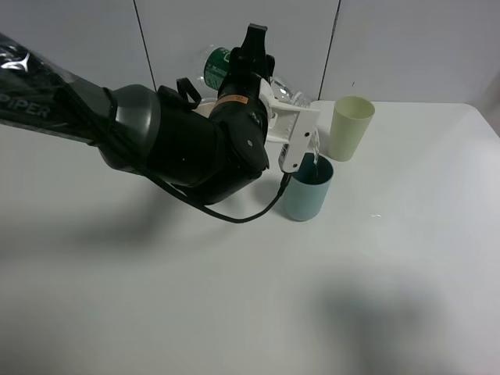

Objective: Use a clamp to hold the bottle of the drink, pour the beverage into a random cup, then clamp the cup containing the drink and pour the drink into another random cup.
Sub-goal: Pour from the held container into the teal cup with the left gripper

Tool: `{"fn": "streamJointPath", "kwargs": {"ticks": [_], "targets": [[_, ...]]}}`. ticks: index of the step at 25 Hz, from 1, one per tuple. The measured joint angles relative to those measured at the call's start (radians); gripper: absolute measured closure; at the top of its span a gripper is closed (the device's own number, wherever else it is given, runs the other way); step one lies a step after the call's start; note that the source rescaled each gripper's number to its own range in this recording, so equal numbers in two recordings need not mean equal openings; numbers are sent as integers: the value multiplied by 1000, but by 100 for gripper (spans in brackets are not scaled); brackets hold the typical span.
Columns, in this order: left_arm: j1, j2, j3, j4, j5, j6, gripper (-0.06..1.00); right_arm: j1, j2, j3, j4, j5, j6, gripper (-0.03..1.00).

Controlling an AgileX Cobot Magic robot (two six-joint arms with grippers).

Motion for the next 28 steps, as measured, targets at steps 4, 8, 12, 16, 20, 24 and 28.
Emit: {"fn": "streamJointPath", "kwargs": {"ticks": [4,8,12,16,20,24,28], "targets": [[0,0,0,1,-14,7,86,0,0,0,0,0,0,-3],[0,0,0,1,-19,26,86,0,0,0,0,0,0,-3],[0,0,0,1,-24,35,86,0,0,0,0,0,0,-3],[0,0,0,8,-37,40,86,0,0,0,0,0,0,-3],[0,0,0,8,-43,43,86,0,0,0,0,0,0,-3],[0,0,0,8,-43,60,86,0,0,0,0,0,0,-3],[0,0,0,9,-51,84,86,0,0,0,0,0,0,-3]]}}
